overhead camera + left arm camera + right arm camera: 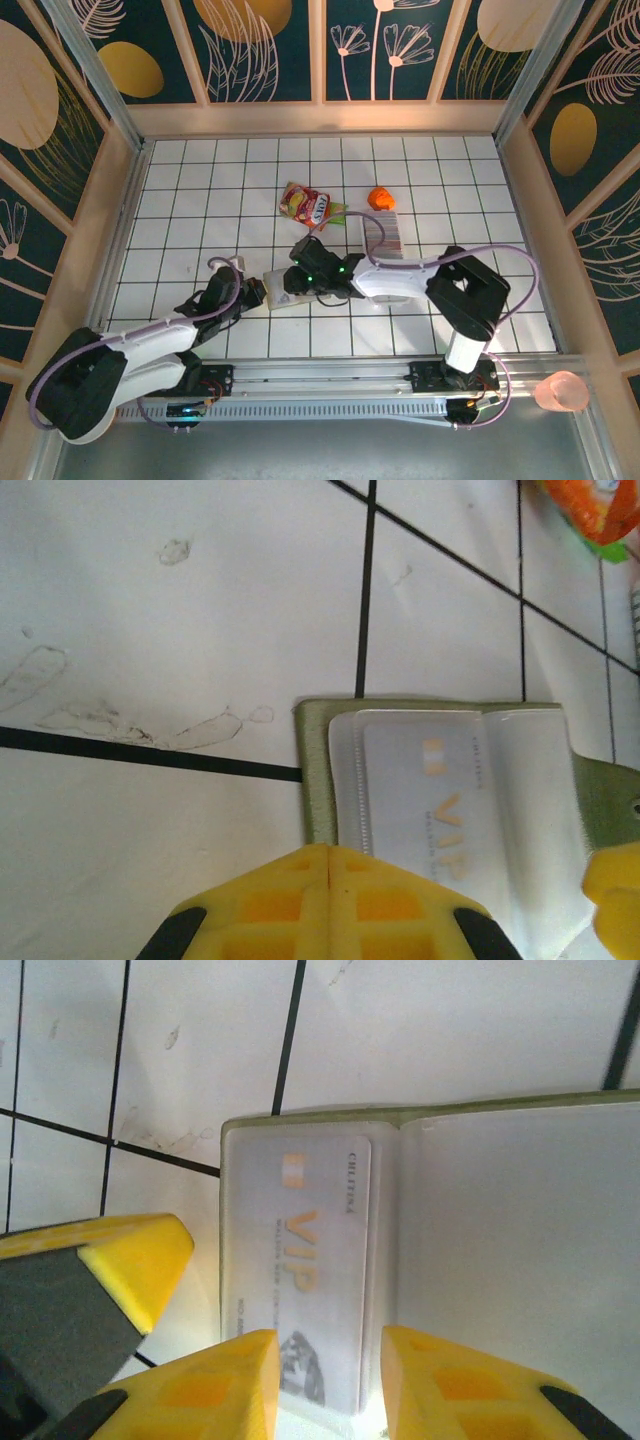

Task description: Put the credit cards into the card holder

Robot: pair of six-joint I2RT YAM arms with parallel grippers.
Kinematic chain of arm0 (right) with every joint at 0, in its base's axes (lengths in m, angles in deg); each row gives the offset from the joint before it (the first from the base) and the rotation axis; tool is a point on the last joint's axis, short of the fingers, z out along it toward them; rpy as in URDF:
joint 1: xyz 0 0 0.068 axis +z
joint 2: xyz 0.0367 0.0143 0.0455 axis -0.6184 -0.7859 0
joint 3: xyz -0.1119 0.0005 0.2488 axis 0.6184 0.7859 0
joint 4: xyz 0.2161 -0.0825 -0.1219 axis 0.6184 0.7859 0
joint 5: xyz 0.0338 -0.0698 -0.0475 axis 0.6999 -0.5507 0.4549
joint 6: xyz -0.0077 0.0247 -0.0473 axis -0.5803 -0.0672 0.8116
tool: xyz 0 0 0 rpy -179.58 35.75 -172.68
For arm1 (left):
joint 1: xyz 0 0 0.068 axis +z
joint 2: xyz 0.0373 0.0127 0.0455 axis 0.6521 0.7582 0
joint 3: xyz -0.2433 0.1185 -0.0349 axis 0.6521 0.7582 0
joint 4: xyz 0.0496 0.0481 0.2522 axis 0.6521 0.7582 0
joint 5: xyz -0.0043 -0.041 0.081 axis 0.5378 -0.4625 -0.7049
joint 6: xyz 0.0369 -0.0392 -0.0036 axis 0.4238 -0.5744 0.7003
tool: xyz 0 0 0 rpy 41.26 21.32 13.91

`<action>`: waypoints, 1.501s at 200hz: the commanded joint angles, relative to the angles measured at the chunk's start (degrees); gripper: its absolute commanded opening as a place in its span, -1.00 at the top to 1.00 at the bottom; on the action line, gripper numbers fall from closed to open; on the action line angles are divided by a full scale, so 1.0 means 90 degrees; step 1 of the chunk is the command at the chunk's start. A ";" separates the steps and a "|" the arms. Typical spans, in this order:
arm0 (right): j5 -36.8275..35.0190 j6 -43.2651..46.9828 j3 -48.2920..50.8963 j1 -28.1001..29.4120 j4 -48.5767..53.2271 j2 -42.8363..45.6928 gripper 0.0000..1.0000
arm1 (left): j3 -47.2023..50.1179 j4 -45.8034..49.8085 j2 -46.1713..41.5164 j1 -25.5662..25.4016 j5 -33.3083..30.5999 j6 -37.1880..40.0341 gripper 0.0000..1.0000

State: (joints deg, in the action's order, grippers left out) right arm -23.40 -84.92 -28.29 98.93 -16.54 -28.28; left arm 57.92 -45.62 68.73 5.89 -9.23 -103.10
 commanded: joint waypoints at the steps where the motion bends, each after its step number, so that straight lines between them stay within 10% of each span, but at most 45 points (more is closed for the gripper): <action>1: -0.0688 -0.0149 0.0332 0.0051 0.0294 0.0350 0.37 | 0.0103 0.0134 -0.0208 0.0016 -0.0065 -0.0077 1.00; 111: -0.0998 -0.0202 0.0269 0.0030 0.0479 -0.0189 0.32 | 0.0184 0.0120 -0.0270 0.0010 -0.0010 -0.0073 1.00; 157: -0.0620 -0.0170 0.0153 0.0061 0.0243 -0.0459 -0.03 | 0.0192 0.0171 -0.0291 0.0011 -0.0088 -0.0049 1.00; 300: -0.0060 -0.0358 -0.0222 0.0367 -0.0648 -0.0649 0.00 | 0.0152 0.1307 -0.1413 0.0014 -0.1101 -0.0318 1.00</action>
State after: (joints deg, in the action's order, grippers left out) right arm -25.26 -86.93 -28.40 100.98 -20.71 -32.61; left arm 59.23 -37.66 57.54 5.89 -16.43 -104.44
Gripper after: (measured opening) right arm 0.502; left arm 0.042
